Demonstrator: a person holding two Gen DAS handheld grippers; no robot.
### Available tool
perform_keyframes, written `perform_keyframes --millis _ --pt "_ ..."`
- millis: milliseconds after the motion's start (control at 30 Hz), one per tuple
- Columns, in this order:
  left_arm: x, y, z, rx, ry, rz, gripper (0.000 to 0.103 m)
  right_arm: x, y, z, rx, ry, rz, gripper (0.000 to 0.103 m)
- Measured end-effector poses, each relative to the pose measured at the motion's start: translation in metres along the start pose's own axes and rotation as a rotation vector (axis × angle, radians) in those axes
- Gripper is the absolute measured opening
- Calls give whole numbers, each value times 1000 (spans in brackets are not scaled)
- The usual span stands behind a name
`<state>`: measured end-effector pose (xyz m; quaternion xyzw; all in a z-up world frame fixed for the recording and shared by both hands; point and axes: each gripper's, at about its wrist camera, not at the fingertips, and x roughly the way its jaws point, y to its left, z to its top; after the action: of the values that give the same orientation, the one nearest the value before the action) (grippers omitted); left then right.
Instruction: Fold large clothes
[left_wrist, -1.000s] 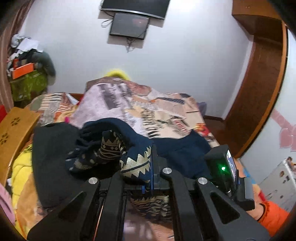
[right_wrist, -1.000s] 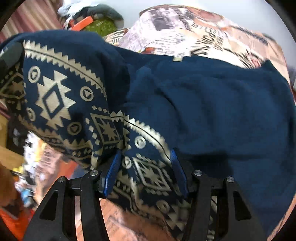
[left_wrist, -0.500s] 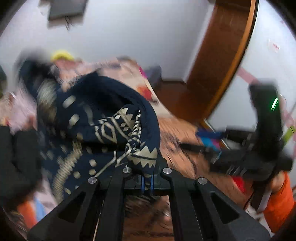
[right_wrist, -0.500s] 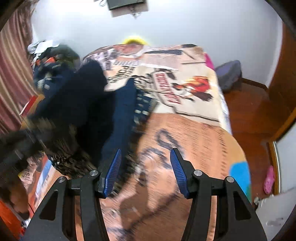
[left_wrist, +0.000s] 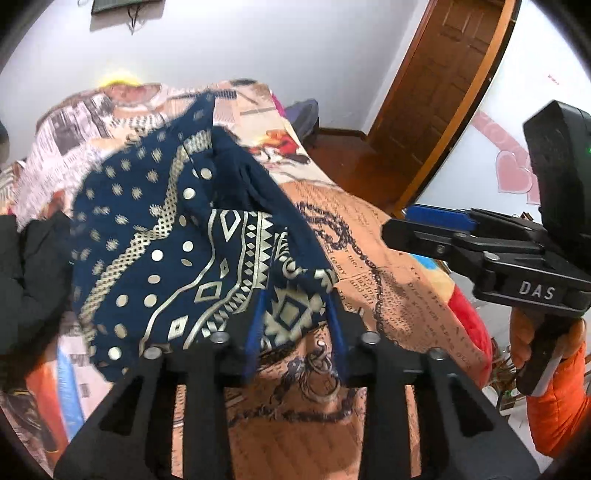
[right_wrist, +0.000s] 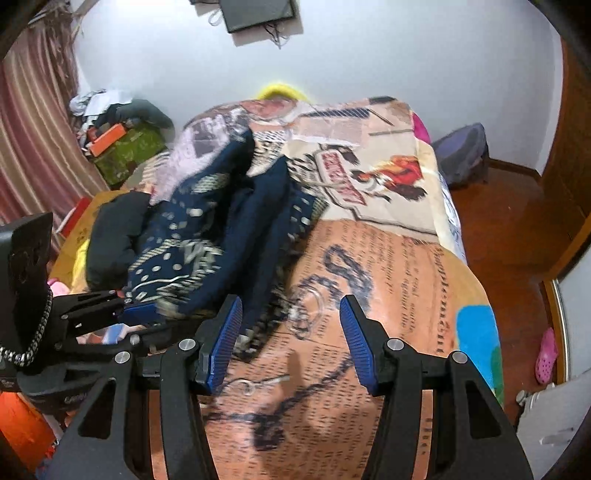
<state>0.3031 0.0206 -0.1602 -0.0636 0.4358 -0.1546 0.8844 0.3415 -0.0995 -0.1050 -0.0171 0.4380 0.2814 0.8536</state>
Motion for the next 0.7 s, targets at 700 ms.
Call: perform_keyframes --millis 700 --pt "-10 116 -11 -181 -28 214 50 84 62 12 -112 92 -17 59"
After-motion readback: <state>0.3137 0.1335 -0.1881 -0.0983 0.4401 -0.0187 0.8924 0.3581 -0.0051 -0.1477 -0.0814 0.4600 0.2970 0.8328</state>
